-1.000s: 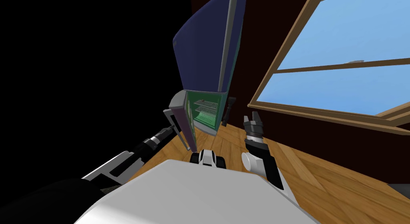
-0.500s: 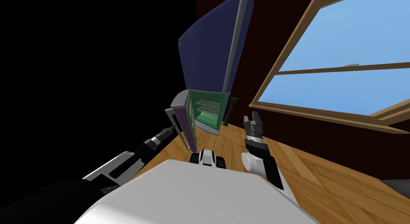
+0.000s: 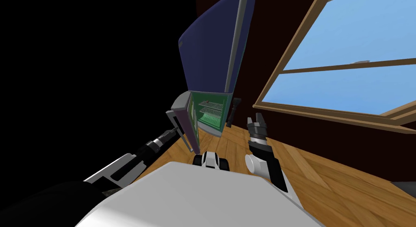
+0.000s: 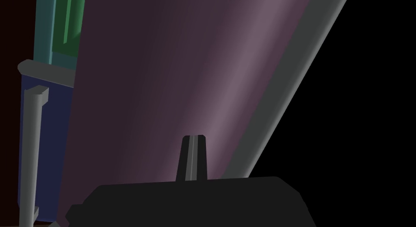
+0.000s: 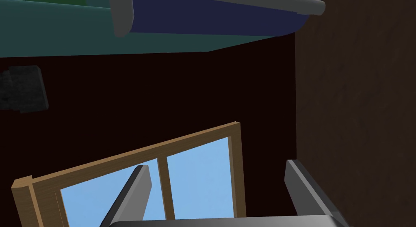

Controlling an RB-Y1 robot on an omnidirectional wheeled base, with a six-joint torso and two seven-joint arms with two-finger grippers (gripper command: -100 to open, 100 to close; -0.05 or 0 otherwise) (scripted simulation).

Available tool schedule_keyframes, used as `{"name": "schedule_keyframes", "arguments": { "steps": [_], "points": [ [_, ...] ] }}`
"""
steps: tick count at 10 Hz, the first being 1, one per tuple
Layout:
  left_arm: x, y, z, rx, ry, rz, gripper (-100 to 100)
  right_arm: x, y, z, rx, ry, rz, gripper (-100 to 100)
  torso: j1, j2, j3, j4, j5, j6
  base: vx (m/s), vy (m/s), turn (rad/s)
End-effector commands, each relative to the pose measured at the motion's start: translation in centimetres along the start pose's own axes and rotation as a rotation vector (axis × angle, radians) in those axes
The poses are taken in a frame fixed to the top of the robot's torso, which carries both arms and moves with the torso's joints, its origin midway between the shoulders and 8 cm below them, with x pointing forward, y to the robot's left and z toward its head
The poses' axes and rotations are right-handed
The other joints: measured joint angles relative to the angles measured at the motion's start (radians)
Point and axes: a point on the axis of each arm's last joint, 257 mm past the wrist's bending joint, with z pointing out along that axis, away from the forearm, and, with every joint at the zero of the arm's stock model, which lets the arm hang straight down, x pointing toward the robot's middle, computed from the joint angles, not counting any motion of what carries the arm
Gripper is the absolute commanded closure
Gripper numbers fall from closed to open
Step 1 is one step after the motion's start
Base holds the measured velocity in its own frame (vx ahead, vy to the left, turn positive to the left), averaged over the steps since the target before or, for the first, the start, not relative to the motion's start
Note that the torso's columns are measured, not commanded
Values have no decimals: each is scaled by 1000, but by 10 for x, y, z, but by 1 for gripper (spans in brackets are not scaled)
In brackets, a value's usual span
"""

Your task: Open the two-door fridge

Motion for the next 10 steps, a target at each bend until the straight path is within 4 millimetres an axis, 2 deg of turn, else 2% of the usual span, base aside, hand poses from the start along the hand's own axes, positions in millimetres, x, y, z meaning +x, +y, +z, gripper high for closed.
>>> {"name": "schedule_keyframes", "arguments": {
  "steps": [1,3,8,9,10],
  "points": [
    [1,-6,1,19,4,2,100,0,0,0,0,0,0,0,-3,-1,0,0,-1,0,-34,84,-30],
    [2,-10,1,32,6,4,100,0,0,0,0,0,0,0,3,1,0,0,1,0,-56,168,-19],
    [3,-18,2,60,12,7,100,0,0,0,0,0,0,0,-6,-3,-2,-1,-2,0,-35,119,-14],
    [7,-18,3,71,14,6,-100,0,0,0,0,0,0,0,-9,-3,-2,-1,-3,0,-35,98,-73],
    [8,-18,4,74,15,6,-100,0,0,0,0,0,0,0,-4,-1,-1,-1,-2,0,-45,143,-65]
  ]
}}
